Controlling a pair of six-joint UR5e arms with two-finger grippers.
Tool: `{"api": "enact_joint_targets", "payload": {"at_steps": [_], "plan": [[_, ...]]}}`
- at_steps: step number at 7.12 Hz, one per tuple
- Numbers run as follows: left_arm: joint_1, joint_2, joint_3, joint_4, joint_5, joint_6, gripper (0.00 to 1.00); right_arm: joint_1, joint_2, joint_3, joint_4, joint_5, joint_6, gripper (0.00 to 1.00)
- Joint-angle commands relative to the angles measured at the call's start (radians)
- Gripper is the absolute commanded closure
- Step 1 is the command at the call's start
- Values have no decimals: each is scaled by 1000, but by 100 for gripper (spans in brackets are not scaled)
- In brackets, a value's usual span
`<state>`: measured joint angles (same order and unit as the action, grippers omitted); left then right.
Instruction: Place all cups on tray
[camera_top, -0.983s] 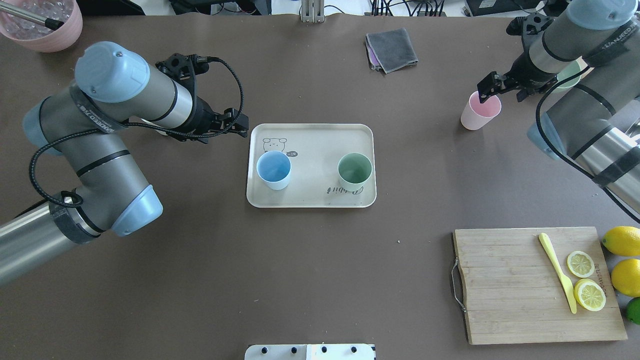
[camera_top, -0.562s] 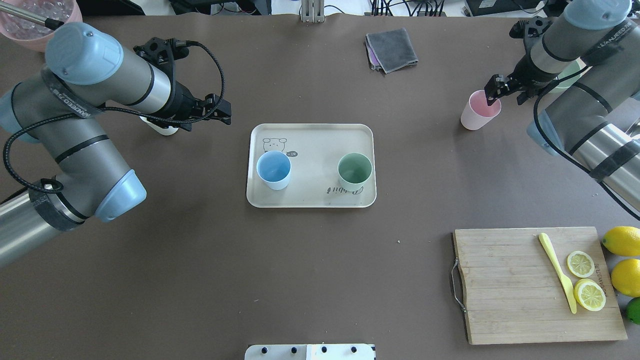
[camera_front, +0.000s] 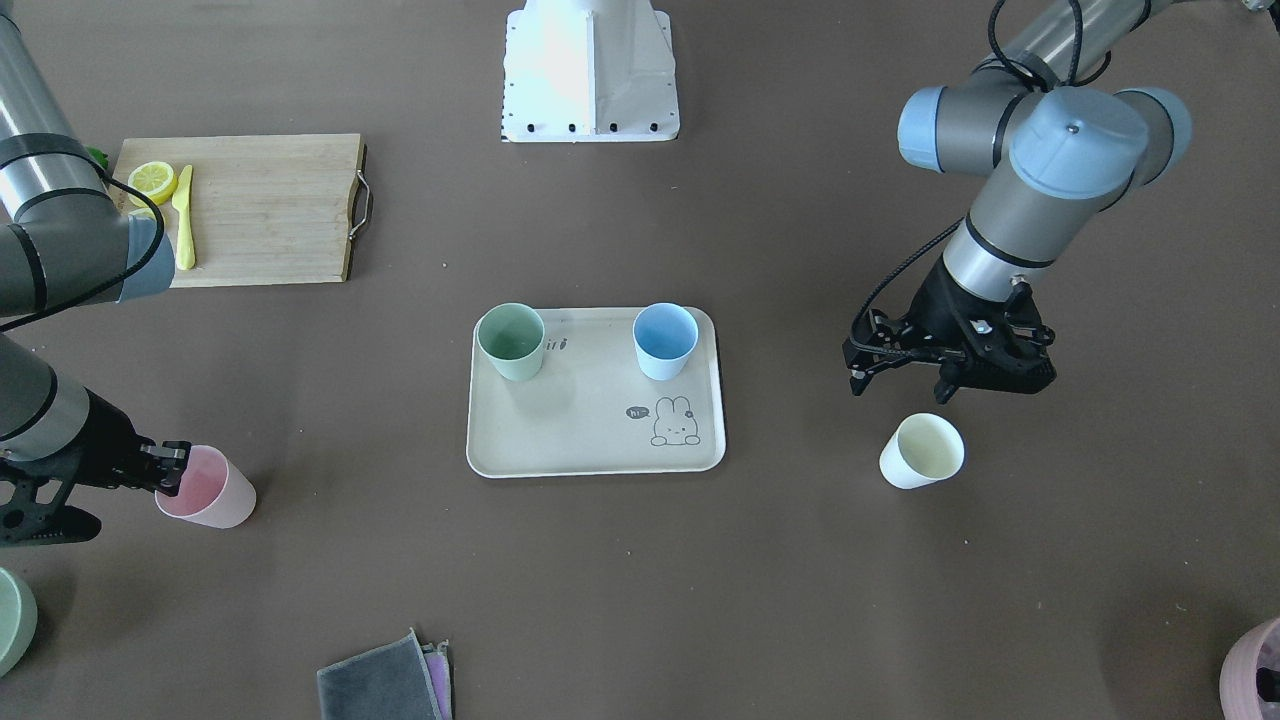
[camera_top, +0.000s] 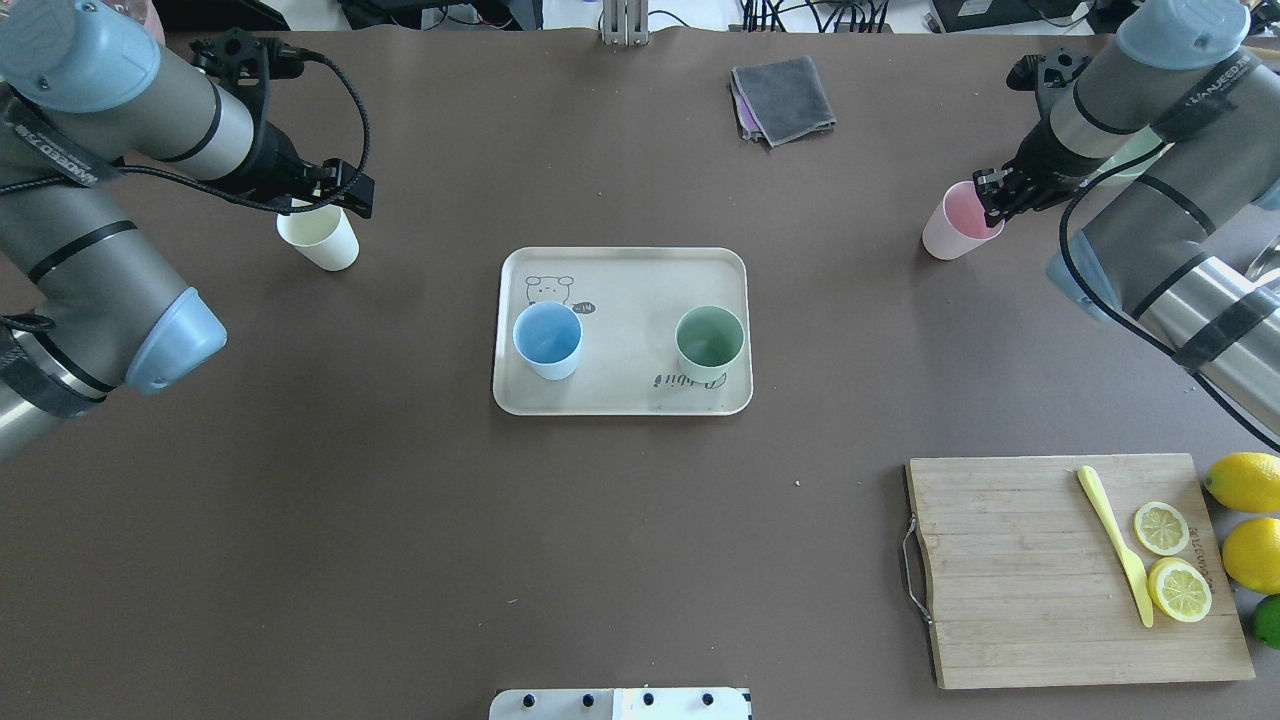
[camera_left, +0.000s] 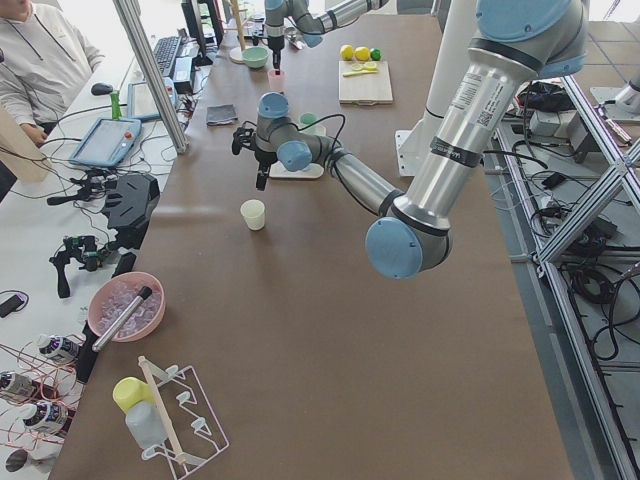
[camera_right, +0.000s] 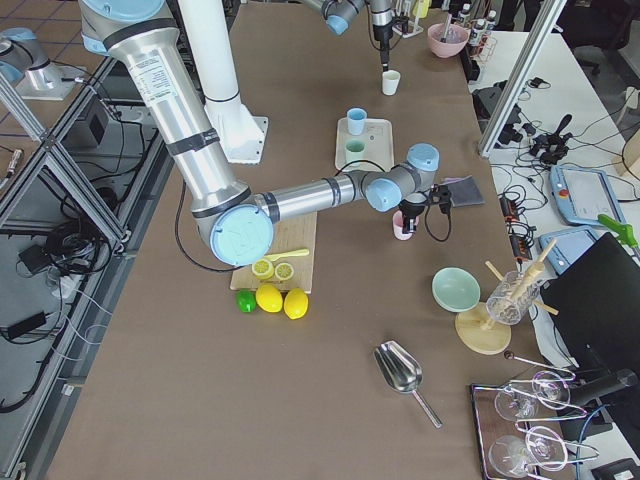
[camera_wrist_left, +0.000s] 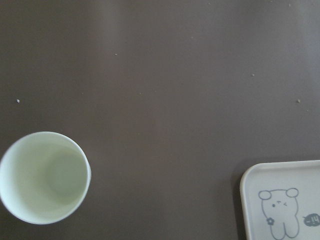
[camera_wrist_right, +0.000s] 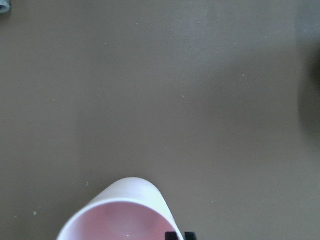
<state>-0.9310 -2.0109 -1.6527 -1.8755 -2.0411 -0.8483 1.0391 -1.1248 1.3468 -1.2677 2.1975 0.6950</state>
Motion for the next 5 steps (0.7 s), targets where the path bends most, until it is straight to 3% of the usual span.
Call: {"api": "enact_joint_targets", "payload": {"at_steps": [1,3,5], "plan": [[-51,23,68,4,1,119,3,-5,32,6,-2,51,7,100],[-51,2,148,-7,4,118,3,-34,97,20,-1,61,136,100],[-37,-12,188,-14,4,107,14,-115,109,95,-1,53,262,100]]}}
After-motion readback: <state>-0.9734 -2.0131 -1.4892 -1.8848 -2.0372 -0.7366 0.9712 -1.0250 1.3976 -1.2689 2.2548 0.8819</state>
